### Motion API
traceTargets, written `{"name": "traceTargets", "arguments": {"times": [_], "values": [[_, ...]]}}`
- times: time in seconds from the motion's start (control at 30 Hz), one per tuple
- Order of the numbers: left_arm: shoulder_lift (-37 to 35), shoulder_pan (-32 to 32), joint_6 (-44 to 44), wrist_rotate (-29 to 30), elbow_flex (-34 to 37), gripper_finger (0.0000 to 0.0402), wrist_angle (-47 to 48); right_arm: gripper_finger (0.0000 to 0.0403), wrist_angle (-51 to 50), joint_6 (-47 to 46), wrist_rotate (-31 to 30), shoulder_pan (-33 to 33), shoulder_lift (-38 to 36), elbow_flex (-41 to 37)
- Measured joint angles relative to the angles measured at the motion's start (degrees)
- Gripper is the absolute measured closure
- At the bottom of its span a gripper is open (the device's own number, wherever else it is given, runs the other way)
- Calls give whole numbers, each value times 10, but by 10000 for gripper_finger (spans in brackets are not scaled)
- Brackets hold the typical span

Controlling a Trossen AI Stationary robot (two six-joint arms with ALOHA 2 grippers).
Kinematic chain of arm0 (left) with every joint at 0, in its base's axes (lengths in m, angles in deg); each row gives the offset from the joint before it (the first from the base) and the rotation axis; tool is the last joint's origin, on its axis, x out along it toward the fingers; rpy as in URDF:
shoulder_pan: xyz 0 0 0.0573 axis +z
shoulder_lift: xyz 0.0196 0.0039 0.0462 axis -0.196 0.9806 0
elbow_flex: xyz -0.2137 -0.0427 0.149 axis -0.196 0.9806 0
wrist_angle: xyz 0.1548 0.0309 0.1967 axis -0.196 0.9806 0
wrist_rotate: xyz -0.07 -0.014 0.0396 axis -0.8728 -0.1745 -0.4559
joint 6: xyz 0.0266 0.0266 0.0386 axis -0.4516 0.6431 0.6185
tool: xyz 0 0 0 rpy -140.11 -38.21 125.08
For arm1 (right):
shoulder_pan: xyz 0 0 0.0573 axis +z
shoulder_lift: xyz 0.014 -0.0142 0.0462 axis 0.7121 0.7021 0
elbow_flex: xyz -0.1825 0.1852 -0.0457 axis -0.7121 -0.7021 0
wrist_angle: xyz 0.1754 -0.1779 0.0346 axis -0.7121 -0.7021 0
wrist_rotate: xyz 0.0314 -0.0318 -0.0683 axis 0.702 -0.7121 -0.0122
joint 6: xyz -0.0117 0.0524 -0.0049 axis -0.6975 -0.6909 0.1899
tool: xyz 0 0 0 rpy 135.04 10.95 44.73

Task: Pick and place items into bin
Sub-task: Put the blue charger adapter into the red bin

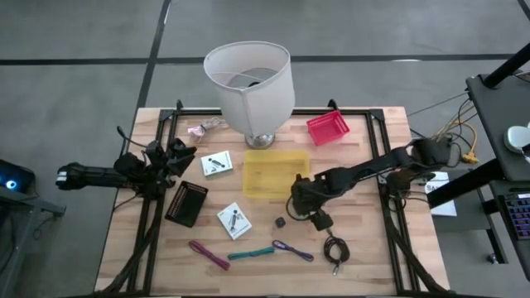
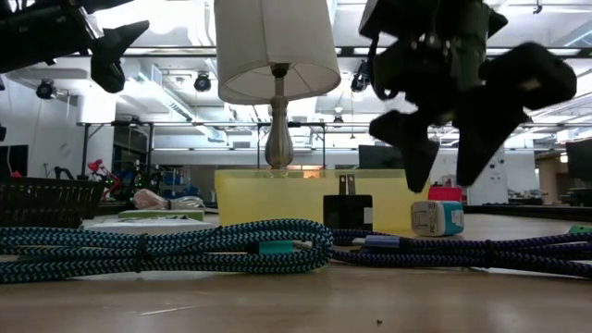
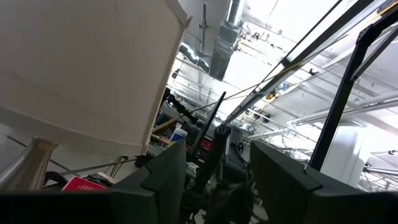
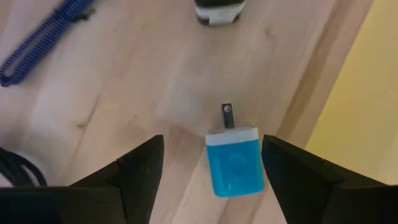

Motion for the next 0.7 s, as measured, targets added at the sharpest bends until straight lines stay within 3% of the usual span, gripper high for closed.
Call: {"name": "traceTargets", "arguments": {"times": [0.3,0.7], "values": [[0,0,0,0,2,237,1,151,-1,-33,-34,0,40,-1],[1,0,-1,0,2,237,0,168,-46,-34,-45,0,30,-2]]}}
